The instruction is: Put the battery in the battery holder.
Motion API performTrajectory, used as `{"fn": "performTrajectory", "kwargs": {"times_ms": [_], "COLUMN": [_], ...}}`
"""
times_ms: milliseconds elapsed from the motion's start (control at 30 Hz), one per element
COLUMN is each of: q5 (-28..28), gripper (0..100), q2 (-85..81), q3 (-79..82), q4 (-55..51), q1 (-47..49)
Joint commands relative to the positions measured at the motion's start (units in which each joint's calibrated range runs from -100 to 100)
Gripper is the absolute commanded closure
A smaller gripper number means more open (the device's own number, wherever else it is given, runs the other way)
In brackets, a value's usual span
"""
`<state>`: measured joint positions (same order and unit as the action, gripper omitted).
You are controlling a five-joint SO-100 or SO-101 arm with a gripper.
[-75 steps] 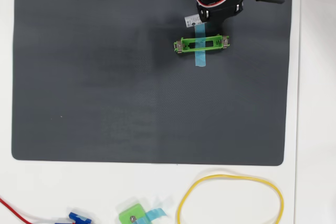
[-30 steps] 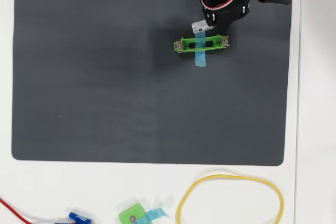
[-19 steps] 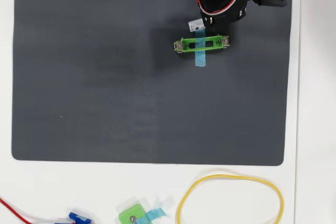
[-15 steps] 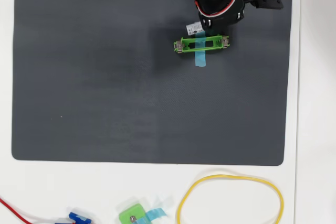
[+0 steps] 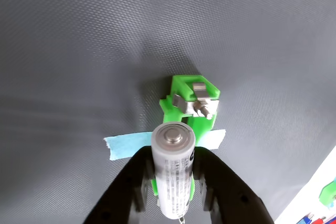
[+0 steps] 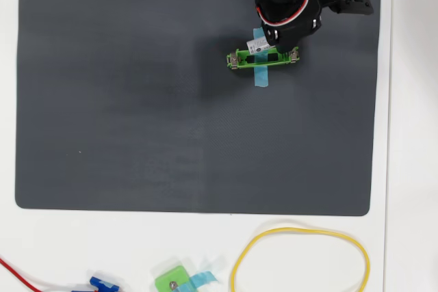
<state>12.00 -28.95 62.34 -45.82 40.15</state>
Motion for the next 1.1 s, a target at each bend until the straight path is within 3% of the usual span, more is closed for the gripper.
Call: {"fn": "performTrajectory", "kwargs": {"times_ms": [0, 1067], "q5": [-0.31, 0.05], "gripper": [100, 100], "q2": [-0.01, 0.33], "q3": [-2.87, -2.87], "q4": [1.68, 2.64], "q1": [-2.11, -3.04]}}
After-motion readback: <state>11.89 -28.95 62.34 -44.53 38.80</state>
